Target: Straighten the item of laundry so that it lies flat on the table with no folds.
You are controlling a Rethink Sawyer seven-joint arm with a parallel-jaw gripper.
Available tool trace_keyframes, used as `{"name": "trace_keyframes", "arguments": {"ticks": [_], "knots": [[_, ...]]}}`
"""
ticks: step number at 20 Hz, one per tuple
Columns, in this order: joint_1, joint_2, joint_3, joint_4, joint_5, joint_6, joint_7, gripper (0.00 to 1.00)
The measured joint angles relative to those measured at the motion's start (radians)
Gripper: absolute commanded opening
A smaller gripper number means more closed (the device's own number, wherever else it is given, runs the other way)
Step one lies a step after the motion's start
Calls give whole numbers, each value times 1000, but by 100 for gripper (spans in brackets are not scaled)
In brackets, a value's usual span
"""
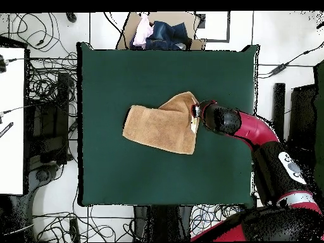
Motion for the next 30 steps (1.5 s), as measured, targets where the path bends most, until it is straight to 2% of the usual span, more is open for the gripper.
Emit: {"name": "trace_keyframes", "arguments": {"ticks": [22,23,30], "knots": [[27,-11,-9,-1,0,0,0,0],[29,-13,-9,-1,0,0,0,100],[42,-34,-9,-1,0,0,0,100]]}}
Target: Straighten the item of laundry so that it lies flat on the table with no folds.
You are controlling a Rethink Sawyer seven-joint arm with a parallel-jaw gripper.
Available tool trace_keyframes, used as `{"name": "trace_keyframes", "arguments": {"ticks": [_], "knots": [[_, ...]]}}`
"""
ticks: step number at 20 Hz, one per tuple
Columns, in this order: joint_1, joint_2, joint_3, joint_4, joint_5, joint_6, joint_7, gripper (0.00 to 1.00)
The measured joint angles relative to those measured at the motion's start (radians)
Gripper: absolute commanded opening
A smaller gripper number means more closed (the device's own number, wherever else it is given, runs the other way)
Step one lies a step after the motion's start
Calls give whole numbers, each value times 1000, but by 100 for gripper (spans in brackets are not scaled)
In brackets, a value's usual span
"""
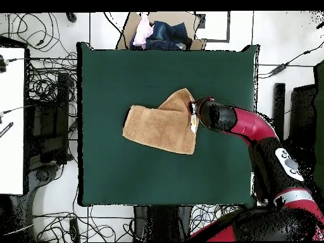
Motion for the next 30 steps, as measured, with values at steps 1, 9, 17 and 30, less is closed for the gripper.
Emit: {"name": "trace_keyframes", "arguments": {"ticks": [1,9,17,30], "knots": [[1,-2,0,0,0,0,0,100],[2,-38,0,25,0,0,0,100],[8,-135,-24,112,5,0,0,100],[47,-151,-135,227,18,-111,1,100]]}}
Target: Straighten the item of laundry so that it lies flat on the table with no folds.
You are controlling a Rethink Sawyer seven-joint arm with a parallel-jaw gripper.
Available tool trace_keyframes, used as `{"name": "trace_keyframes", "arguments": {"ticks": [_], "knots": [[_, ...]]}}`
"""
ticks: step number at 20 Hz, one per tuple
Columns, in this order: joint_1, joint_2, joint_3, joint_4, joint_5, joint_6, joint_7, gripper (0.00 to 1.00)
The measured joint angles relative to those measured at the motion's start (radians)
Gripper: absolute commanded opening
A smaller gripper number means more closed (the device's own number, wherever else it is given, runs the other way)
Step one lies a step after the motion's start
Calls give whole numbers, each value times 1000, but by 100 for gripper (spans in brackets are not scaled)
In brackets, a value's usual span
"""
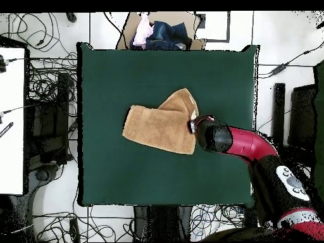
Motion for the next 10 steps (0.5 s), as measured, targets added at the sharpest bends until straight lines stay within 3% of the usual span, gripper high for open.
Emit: {"name": "trace_keyframes", "arguments": {"ticks": [2,10], "knots": [[30,14,-28,16,35,-59,2,100],[106,14,-65,47,131,-101,56,100]]}}
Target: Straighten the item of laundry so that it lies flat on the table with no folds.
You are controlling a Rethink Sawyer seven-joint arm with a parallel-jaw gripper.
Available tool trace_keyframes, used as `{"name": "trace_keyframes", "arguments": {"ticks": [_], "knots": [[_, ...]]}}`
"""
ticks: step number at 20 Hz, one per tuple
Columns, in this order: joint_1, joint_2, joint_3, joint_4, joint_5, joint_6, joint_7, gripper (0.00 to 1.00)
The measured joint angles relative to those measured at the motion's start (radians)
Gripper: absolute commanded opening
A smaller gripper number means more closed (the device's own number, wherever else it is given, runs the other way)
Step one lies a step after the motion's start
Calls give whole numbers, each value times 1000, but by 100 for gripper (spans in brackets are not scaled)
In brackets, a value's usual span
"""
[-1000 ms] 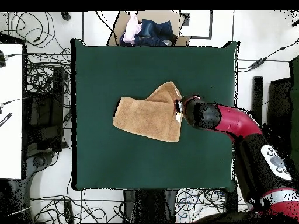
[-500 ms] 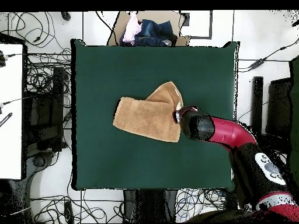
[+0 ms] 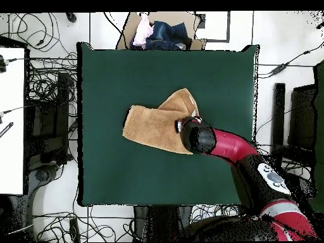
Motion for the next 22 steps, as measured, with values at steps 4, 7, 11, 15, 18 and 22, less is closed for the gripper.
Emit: {"name": "trace_keyframes", "arguments": {"ticks": [4,7,11,15,18,22], "knots": [[24,-14,-11,16,39,0,43,100],[18,-23,-11,30,44,0,55,100],[-14,-42,-14,70,44,0,60,100],[-43,-58,-23,113,45,-15,60,100],[-63,-59,-29,143,45,-42,60,100],[-72,-53,-43,172,45,-92,60,100]]}}
